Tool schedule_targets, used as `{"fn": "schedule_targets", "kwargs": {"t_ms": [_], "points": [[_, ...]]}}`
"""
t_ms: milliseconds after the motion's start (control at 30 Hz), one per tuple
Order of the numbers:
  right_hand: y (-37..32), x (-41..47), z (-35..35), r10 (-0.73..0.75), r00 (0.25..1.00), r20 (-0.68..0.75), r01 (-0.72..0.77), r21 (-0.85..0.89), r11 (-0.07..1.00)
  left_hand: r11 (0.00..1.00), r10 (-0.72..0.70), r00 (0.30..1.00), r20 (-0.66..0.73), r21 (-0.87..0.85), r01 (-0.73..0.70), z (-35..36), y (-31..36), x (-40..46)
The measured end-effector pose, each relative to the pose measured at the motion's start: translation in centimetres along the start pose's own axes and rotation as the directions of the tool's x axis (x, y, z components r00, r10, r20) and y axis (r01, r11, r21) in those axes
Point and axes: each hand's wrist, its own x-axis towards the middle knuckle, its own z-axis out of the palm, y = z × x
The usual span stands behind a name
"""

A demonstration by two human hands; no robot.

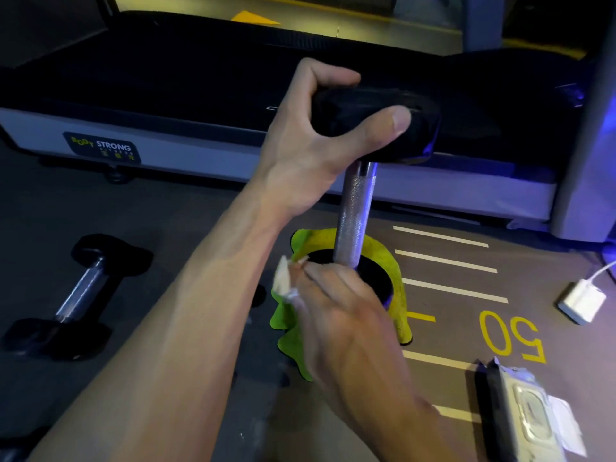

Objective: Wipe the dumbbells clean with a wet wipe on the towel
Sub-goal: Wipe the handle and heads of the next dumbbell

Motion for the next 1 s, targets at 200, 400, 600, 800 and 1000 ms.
{"fn": "schedule_targets", "kwargs": {"t_ms": [200,400,600,800,1000], "points": [[0.8,0.3,0.4,-0.015,1.000,0.009,0.015,0.081,0.997,1.000,0.015,1.000,0.005,-0.003,-0.015,-0.6,-0.2,-0.2],[3.4,-2.4,-2.5,0.274,0.919,-0.284,-0.152,0.387,0.909,0.999,0.027,1.000,0.013,-0.027,-0.026,-0.3,-0.1,-0.4],[3.9,-0.8,-3.1,0.451,0.832,-0.323,-0.212,0.565,0.797,1.000,0.007,1.000,0.001,-0.015,-0.007,-0.2,-0.1,-0.3],[3.7,0.7,-0.5,0.251,0.920,-0.301,-0.164,0.287,0.944,1.000,0.012,1.000,0.000,-0.021,-0.012,-0.2,0.0,-0.5],[4.2,5.6,-3.3,0.136,0.885,-0.446,-0.063,0.175,0.983,1.000,0.020,0.999,0.027,-0.002,-0.020,-0.2,0.1,-0.7]]}}
